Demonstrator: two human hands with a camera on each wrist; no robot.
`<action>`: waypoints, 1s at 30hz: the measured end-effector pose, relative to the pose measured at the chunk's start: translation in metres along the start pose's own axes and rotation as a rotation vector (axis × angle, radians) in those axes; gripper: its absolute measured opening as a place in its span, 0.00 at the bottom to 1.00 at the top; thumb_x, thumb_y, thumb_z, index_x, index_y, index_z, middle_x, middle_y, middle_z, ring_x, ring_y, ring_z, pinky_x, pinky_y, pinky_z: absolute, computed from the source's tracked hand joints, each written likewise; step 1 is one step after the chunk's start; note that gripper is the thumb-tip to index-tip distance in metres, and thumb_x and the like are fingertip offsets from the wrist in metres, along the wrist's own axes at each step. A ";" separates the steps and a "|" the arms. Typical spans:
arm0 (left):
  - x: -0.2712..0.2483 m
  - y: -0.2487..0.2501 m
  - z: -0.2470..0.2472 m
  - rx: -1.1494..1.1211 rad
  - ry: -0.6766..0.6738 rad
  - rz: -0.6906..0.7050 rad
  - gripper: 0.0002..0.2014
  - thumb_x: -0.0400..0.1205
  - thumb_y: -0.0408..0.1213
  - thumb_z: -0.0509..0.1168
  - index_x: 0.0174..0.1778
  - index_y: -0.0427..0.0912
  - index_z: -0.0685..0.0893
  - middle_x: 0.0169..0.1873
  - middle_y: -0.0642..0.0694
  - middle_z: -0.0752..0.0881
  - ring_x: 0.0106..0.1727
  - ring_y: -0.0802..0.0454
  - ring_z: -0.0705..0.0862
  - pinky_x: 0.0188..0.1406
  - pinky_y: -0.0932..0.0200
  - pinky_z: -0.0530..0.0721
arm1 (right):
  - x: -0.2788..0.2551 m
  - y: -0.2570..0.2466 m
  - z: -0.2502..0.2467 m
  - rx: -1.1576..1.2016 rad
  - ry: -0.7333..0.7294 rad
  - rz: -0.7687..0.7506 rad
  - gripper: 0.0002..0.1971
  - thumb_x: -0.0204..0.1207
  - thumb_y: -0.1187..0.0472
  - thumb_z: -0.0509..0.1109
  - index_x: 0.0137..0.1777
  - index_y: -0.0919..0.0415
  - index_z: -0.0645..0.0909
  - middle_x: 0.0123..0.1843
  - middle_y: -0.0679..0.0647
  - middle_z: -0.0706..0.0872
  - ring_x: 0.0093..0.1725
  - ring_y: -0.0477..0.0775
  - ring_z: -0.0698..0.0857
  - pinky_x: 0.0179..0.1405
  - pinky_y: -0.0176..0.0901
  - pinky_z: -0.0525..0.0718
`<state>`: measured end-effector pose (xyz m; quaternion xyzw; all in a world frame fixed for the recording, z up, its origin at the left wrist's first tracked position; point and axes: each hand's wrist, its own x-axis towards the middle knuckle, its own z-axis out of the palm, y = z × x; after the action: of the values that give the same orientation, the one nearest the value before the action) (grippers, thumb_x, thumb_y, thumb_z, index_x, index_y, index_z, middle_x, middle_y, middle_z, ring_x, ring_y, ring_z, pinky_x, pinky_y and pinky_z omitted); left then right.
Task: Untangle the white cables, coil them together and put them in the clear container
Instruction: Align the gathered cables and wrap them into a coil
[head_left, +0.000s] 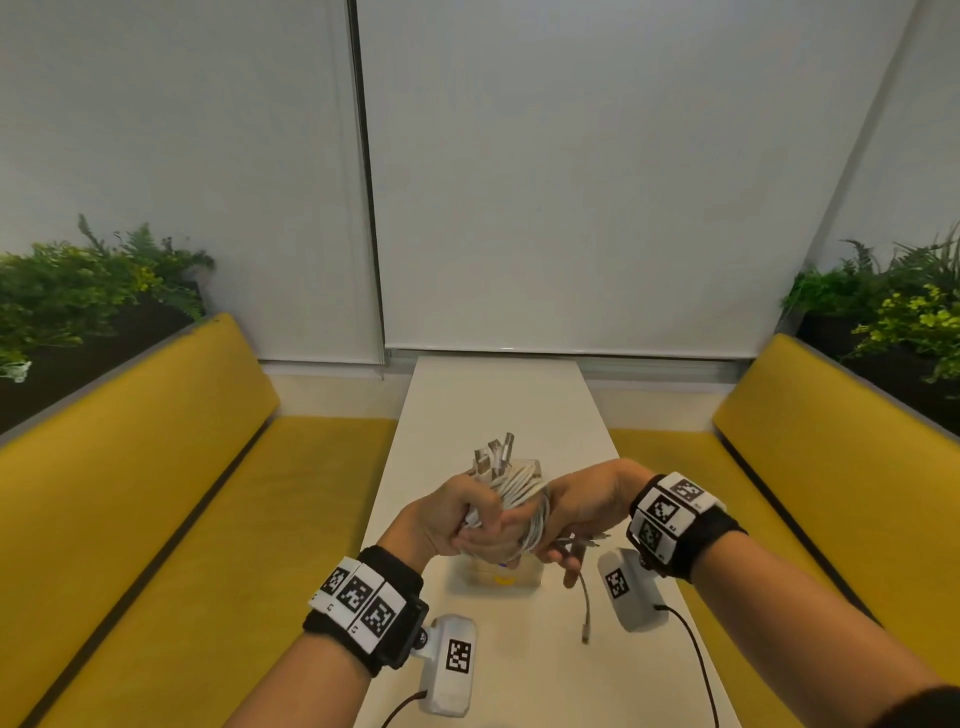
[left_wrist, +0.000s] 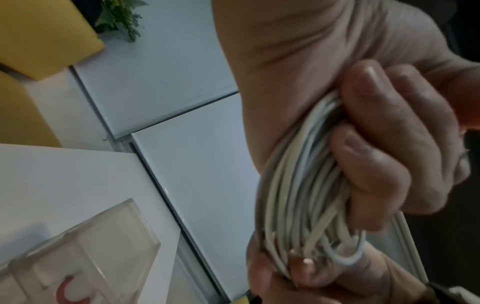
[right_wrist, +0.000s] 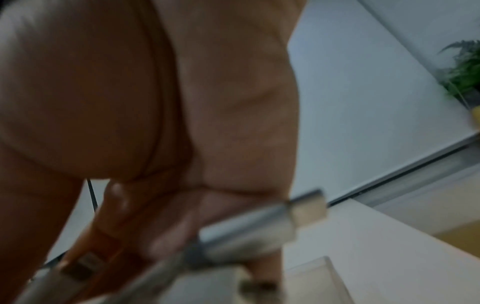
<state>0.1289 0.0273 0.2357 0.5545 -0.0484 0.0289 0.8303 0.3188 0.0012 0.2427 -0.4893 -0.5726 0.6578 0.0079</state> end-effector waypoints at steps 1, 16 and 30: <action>0.001 -0.002 0.000 0.041 0.003 -0.025 0.07 0.66 0.26 0.61 0.34 0.42 0.76 0.14 0.50 0.70 0.12 0.53 0.58 0.16 0.61 0.52 | 0.000 0.001 -0.002 -0.007 -0.007 0.024 0.13 0.86 0.68 0.60 0.66 0.64 0.81 0.38 0.56 0.78 0.33 0.52 0.80 0.46 0.51 0.89; 0.017 -0.006 0.016 0.615 0.088 -0.538 0.11 0.70 0.20 0.64 0.36 0.41 0.81 0.19 0.56 0.79 0.14 0.63 0.71 0.17 0.70 0.69 | -0.014 -0.019 0.016 0.181 0.192 0.162 0.37 0.85 0.35 0.47 0.62 0.70 0.79 0.51 0.64 0.87 0.44 0.60 0.89 0.45 0.56 0.89; 0.031 -0.037 0.009 1.169 0.240 -0.760 0.06 0.72 0.33 0.71 0.42 0.44 0.81 0.38 0.47 0.80 0.38 0.46 0.77 0.34 0.56 0.77 | 0.023 0.009 0.046 -0.050 0.558 0.122 0.32 0.85 0.36 0.48 0.52 0.65 0.81 0.47 0.58 0.87 0.46 0.53 0.88 0.58 0.50 0.83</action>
<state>0.1630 0.0043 0.2086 0.8810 0.2638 -0.1808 0.3487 0.2822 -0.0229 0.2148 -0.6849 -0.5340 0.4826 0.1132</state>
